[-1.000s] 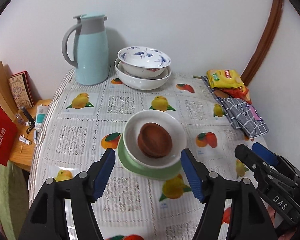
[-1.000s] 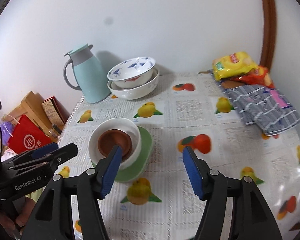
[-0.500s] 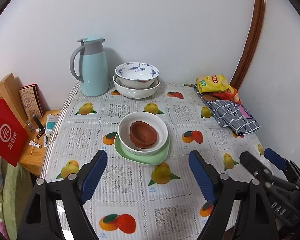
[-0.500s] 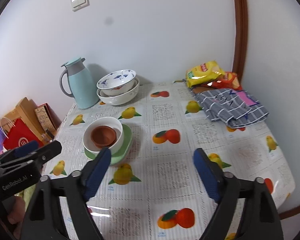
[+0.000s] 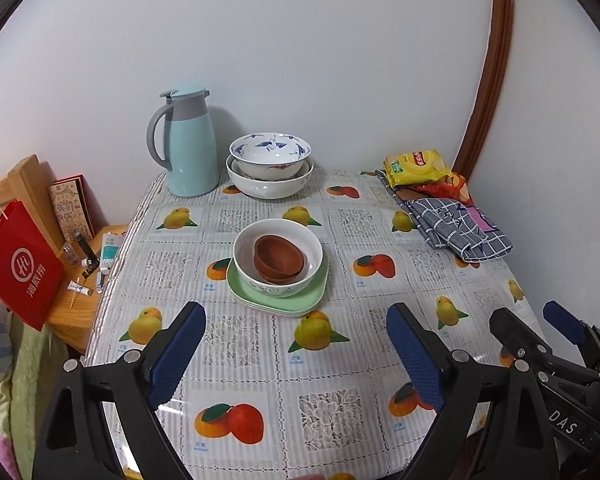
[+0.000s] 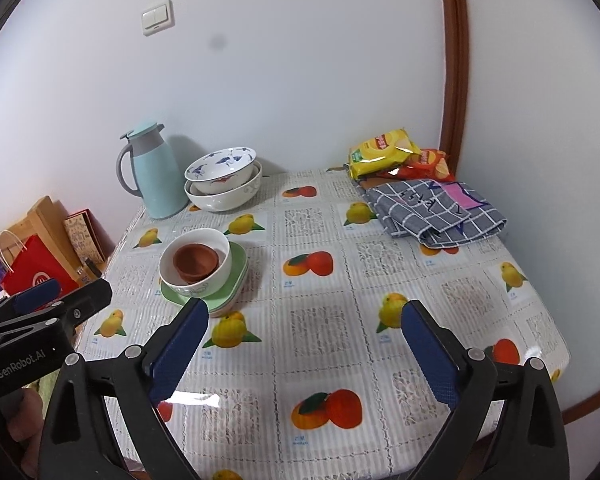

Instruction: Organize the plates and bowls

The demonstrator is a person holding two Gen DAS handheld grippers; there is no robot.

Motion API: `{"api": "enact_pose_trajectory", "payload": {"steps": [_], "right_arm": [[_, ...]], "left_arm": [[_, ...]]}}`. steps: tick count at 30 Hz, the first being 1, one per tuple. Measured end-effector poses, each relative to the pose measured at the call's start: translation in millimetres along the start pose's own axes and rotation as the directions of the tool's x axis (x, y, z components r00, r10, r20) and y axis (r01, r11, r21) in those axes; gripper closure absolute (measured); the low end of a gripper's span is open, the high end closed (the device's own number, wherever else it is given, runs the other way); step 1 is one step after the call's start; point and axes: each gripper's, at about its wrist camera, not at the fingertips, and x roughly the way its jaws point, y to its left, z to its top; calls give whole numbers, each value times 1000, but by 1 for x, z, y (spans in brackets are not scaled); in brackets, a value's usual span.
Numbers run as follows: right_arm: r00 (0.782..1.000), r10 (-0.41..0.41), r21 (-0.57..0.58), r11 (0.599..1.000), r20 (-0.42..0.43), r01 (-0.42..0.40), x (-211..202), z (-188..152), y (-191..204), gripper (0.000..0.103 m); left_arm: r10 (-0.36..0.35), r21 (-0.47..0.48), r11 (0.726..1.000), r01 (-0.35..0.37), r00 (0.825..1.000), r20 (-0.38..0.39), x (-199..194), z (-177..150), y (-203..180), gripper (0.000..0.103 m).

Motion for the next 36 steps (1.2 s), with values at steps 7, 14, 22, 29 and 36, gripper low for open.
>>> {"api": "enact_pose_trajectory", "payload": {"steps": [7, 14, 22, 29, 36], "right_arm": [[1000, -8, 4, 1000, 23, 8, -17, -8, -7, 7], [1000, -15, 14, 1000, 27, 14, -24, -12, -11, 7], [999, -19, 19, 1000, 34, 19, -28, -15, -15, 7], [999, -19, 20, 1000, 39, 18, -32, -16, -15, 7], [999, -15, 16, 1000, 40, 15, -33, -17, -13, 7]], "left_arm": [[-5, 3, 1000, 5, 1000, 16, -10, -4, -5, 11], [-4, 8, 1000, 4, 1000, 17, -14, -8, -8, 11], [0, 3, 1000, 0, 1000, 19, -18, -10, -8, 11], [2, -4, 1000, -2, 1000, 21, -20, -10, -6, 11], [5, -8, 1000, -5, 1000, 22, -22, -10, -3, 11]]}}
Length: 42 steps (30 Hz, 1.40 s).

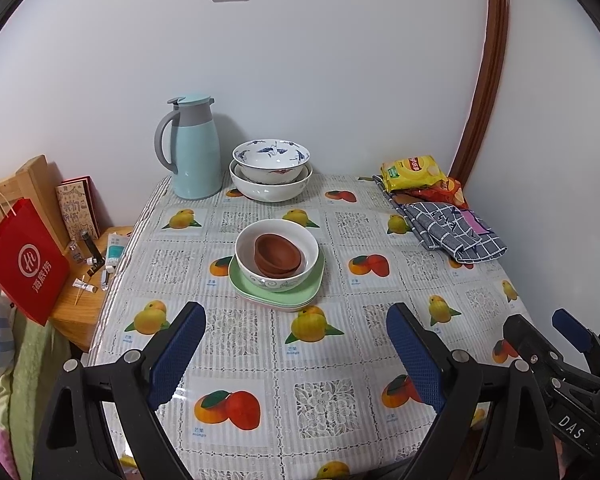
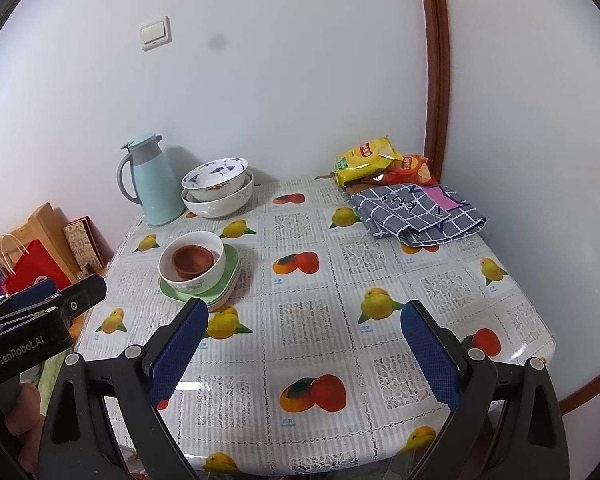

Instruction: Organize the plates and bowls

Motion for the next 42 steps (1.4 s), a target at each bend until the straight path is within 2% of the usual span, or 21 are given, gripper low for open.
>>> {"api": "enact_pose_trajectory", "payload": {"steps": [42], "right_arm": [[1000, 12, 11, 1000, 15, -12, -9, 0, 2, 7]], "left_arm": [[12, -4, 1000, -12, 1000, 1, -4, -2, 0, 11]]}}
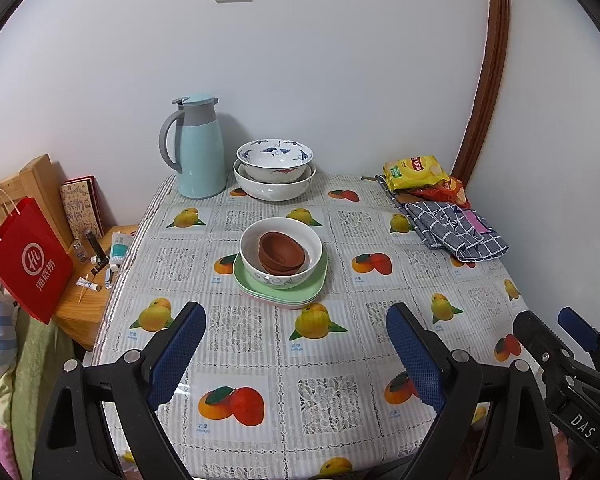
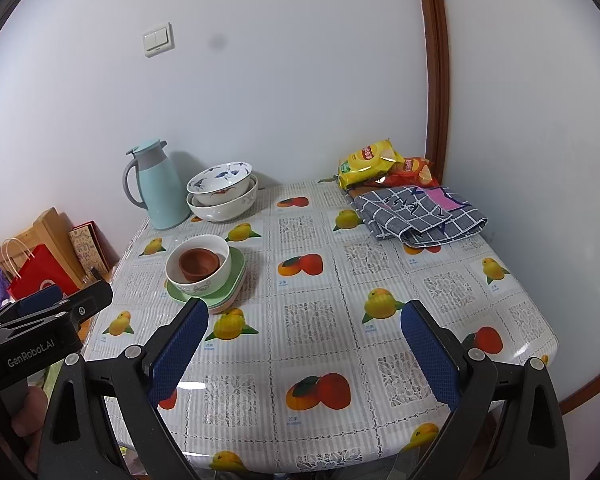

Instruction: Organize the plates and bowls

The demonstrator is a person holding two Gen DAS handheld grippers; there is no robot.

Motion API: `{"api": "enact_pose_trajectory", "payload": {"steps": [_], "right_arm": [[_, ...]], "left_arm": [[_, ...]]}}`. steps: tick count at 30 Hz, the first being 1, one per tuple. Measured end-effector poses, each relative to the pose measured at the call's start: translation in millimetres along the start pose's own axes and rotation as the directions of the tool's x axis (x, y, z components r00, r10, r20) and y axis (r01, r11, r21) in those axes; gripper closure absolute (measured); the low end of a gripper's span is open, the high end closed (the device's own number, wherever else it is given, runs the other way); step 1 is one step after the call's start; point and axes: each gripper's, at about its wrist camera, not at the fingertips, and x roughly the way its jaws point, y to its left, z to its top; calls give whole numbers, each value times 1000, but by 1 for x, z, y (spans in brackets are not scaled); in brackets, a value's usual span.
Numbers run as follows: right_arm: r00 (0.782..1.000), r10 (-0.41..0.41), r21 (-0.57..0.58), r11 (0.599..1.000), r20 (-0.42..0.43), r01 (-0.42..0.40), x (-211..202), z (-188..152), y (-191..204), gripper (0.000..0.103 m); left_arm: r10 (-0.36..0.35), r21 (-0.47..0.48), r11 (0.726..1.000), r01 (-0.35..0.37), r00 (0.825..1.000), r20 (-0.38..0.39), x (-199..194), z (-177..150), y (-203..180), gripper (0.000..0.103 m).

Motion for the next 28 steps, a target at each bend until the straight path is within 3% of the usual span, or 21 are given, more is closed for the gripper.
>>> {"api": "enact_pose_trajectory", "payload": {"steps": [28], "right_arm": [[1000, 5, -1, 1000, 6, -5, -4, 1, -1, 7]], "left_arm": [[3, -10, 1000, -3, 1000, -9, 7, 0, 7, 11]]}}
